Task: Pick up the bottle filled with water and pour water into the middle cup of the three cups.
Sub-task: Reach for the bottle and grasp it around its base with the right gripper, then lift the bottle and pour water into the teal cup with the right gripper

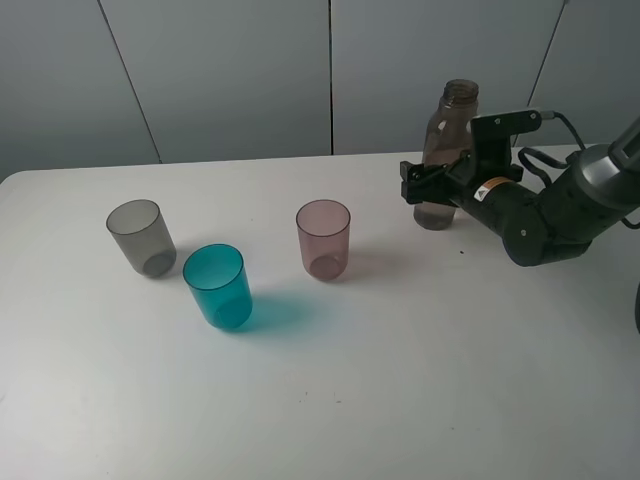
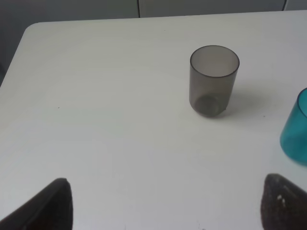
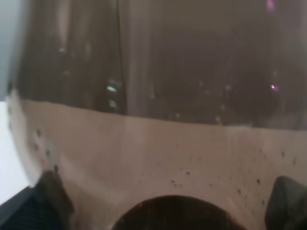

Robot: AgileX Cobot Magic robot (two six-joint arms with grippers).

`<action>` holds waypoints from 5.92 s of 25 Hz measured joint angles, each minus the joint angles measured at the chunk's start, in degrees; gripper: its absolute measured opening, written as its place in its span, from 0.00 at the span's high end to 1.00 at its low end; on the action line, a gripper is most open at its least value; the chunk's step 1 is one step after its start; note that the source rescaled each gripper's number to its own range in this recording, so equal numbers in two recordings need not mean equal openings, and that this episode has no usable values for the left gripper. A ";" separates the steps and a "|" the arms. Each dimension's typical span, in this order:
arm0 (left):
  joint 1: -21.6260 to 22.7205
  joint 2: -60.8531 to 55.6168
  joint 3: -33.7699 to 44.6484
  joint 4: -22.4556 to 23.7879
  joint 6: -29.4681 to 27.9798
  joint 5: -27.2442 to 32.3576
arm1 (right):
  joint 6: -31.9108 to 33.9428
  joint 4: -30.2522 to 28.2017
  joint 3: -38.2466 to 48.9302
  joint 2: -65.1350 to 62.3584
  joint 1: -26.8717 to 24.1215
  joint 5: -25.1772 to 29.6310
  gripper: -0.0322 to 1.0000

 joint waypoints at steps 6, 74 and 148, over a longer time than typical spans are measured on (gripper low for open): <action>0.00 0.00 0.00 0.00 0.00 0.00 | -0.03 0.12 0.00 0.09 0.00 -0.75 0.00; 0.00 0.00 0.00 0.00 0.03 0.00 | 6.20 -42.40 -33.08 3.27 15.25 16.42 0.94; 0.00 0.00 0.00 0.00 0.03 0.00 | -61.64 -50.11 -33.50 3.54 18.71 17.70 0.94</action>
